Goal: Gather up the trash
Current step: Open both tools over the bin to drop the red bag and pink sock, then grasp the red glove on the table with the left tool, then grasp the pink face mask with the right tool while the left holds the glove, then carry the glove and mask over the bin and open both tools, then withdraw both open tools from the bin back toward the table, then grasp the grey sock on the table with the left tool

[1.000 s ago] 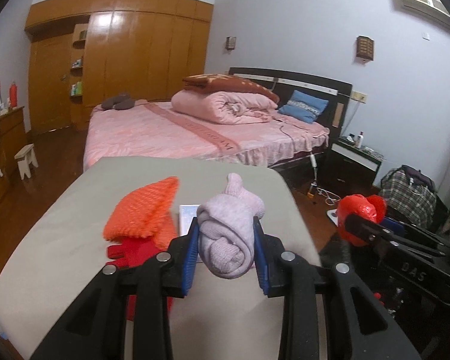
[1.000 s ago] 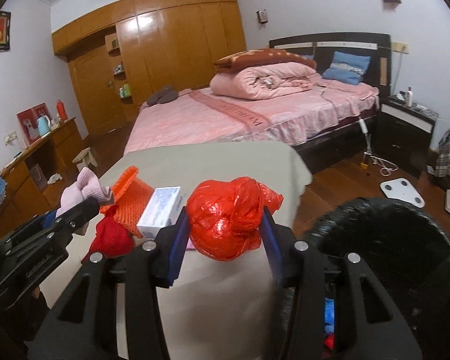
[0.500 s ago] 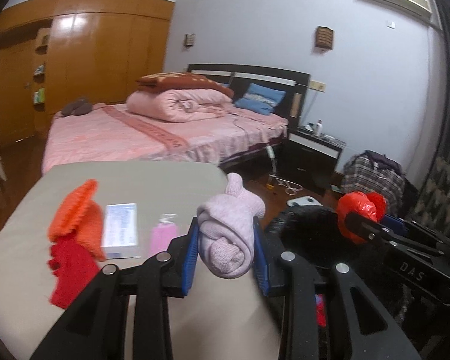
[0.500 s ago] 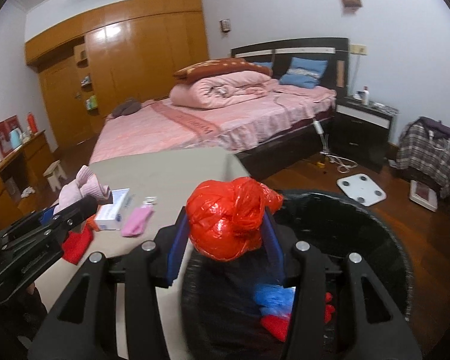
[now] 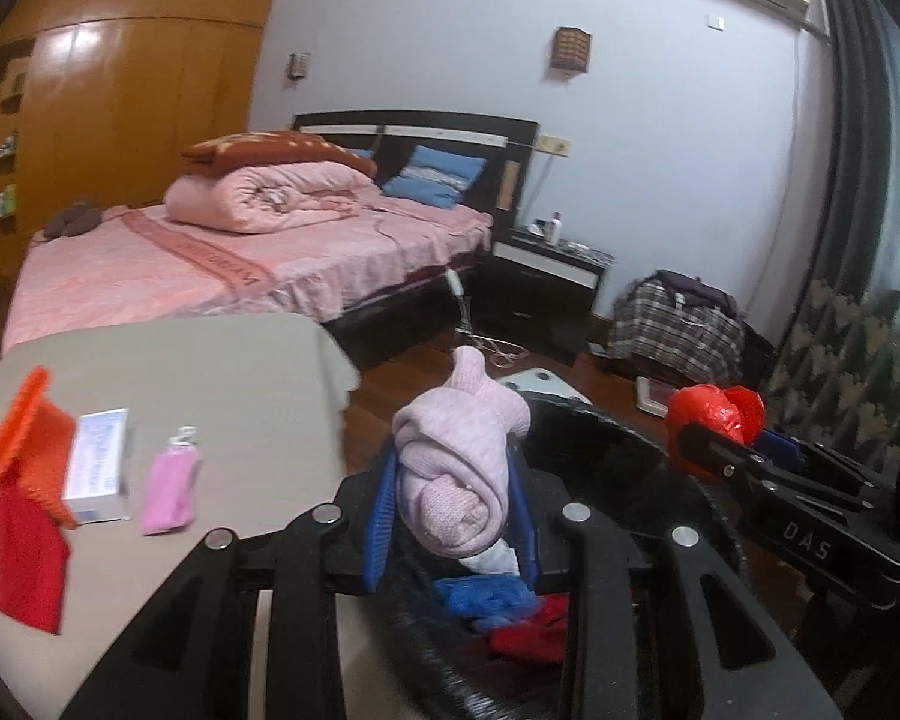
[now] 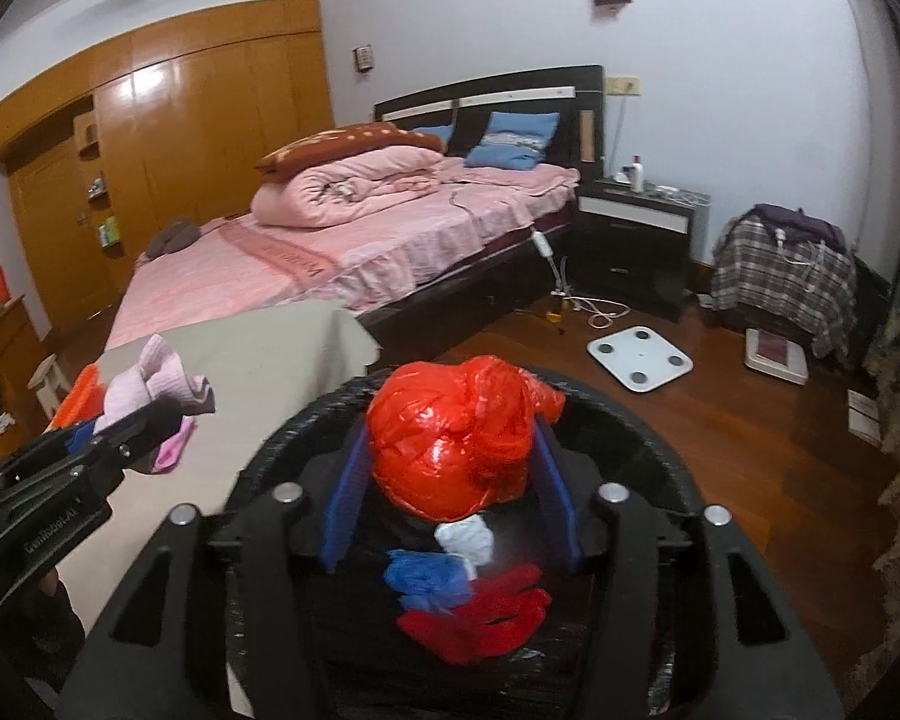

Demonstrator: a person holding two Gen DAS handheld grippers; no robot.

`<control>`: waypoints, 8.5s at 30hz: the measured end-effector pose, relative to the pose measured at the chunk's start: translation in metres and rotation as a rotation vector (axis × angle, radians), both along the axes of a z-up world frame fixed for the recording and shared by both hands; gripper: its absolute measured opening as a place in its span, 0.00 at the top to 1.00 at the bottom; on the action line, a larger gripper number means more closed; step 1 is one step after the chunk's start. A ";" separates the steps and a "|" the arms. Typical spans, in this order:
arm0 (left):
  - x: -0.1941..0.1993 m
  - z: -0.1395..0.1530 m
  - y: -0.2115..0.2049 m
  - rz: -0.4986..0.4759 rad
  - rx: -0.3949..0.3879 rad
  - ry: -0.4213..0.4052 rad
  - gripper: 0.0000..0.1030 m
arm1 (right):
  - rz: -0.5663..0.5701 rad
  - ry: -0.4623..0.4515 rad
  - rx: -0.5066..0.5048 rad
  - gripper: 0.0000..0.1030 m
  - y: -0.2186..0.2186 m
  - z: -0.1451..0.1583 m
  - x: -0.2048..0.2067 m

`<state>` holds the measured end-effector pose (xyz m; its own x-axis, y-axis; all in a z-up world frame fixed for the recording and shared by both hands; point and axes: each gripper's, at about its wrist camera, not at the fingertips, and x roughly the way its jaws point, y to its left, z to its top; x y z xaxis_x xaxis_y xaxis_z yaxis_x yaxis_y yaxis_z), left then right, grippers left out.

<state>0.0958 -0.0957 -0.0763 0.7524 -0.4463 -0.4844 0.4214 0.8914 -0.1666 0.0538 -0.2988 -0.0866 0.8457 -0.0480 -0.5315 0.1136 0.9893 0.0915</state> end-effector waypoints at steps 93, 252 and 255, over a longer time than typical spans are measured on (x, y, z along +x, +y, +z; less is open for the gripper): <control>0.037 -0.081 0.253 0.530 0.128 0.122 0.94 | 0.477 0.303 0.033 0.79 0.276 -0.098 0.158; 0.026 -0.045 0.239 0.504 0.148 0.072 0.36 | 0.393 0.067 0.023 0.17 0.219 -0.020 0.099; 0.034 -0.058 0.250 0.523 0.154 0.106 0.35 | 0.390 0.078 0.015 0.12 0.230 -0.030 0.106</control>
